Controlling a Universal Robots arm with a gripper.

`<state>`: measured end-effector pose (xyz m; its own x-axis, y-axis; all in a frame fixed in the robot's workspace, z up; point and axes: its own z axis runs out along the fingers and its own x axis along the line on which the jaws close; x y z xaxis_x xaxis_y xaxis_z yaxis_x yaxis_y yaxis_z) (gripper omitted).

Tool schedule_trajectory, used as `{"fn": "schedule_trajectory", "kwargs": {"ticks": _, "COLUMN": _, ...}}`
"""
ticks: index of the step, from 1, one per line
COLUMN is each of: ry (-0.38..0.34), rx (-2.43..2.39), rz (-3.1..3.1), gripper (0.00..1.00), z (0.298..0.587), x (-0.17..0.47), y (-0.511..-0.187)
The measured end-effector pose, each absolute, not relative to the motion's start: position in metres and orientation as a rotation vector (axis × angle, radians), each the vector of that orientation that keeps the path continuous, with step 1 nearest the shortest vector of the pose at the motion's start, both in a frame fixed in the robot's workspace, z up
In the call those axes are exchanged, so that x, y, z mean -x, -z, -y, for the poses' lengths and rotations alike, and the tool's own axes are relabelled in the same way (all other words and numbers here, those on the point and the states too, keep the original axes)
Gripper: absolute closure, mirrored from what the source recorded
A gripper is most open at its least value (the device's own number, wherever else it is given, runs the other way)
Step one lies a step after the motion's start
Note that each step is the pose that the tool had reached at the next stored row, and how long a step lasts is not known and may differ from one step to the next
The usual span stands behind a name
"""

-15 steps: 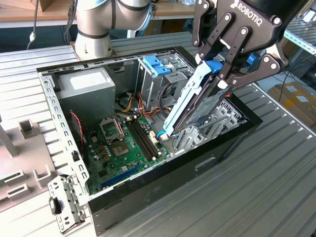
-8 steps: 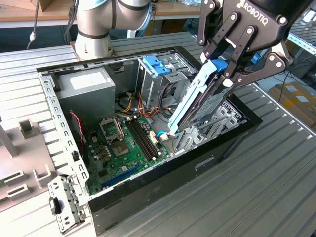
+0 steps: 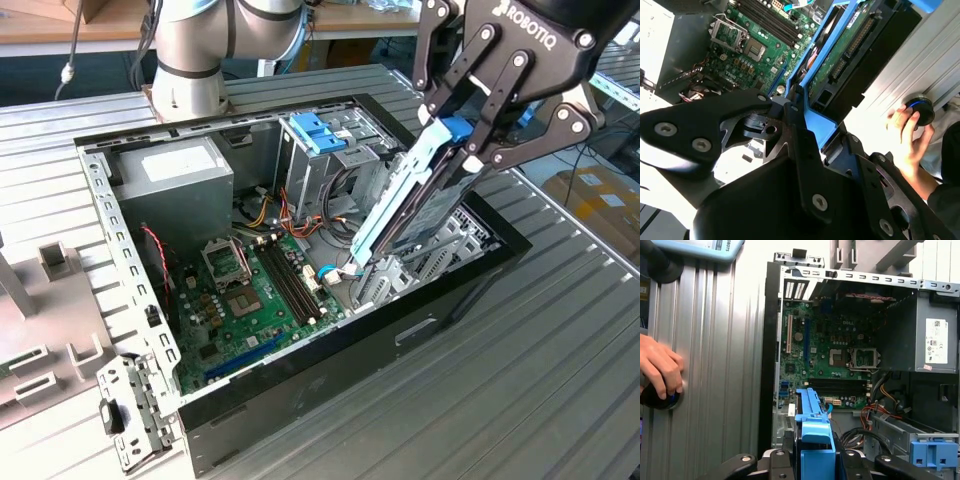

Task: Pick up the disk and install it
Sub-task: 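Pick up the disk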

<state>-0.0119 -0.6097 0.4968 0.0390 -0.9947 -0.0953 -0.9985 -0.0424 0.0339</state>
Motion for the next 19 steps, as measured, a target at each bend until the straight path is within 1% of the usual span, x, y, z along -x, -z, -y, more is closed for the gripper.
{"fn": "schedule_trajectory", "kwargs": {"ticks": 19, "ry": -0.143, "rx": 2.234, "rz": -2.145, "gripper": 0.63, "z": 0.610, "x": -0.021, "y": -0.497}}
